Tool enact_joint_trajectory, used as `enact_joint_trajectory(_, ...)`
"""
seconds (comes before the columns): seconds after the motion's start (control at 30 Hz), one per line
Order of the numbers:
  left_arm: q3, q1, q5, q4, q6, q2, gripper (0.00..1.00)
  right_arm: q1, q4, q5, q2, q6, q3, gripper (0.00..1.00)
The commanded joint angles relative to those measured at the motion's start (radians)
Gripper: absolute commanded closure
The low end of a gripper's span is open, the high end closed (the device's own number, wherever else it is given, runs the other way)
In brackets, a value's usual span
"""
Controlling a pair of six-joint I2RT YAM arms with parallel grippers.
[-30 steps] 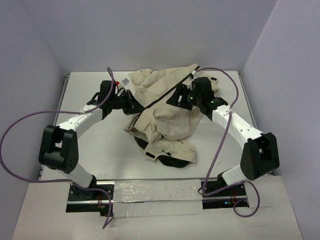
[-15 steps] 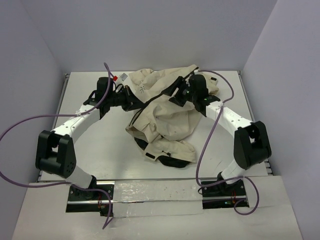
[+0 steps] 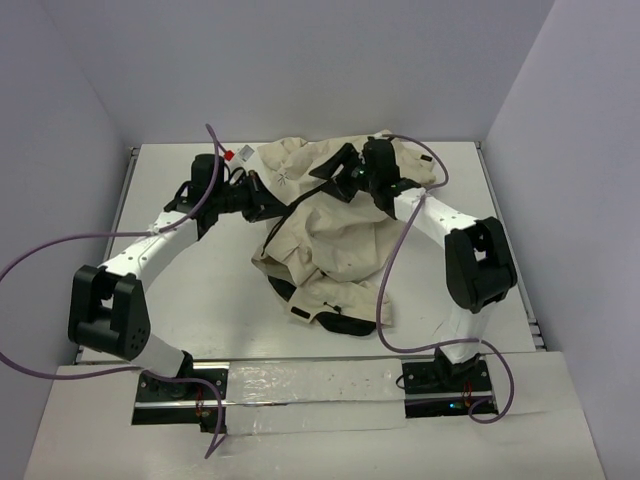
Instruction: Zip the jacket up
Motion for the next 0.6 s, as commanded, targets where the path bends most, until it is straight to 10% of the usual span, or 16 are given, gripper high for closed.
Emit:
enact_joint_trajectory(0.0, -0.006, -0.001, 0.031, 0.023, 0.019, -0.055, 1.0, 0.023, 0.038, -0.021, 0.06, 0.017, 0.116, 0.33)
enact_joint_trajectory(0.23, -0.009, -0.001, 0.023, 0.012, 0.028, -0.071, 1.0, 0.037, 0.033, -0.004, 0.095, 0.014, 0.163, 0.85)
enact_joint_trajectory(0.3, -0.01, -0.001, 0.011, -0.001, 0.032, -0.072, 1.0, 0.039, 0.016, 0.014, 0.073, -0.014, 0.159, 0.86)
enact_joint_trajectory(0.57, -0.024, -0.001, 0.003, -0.004, 0.04, -0.064, 1.0, 0.038, -0.288, 0.374, -0.098, -0.255, 0.102, 0.28)
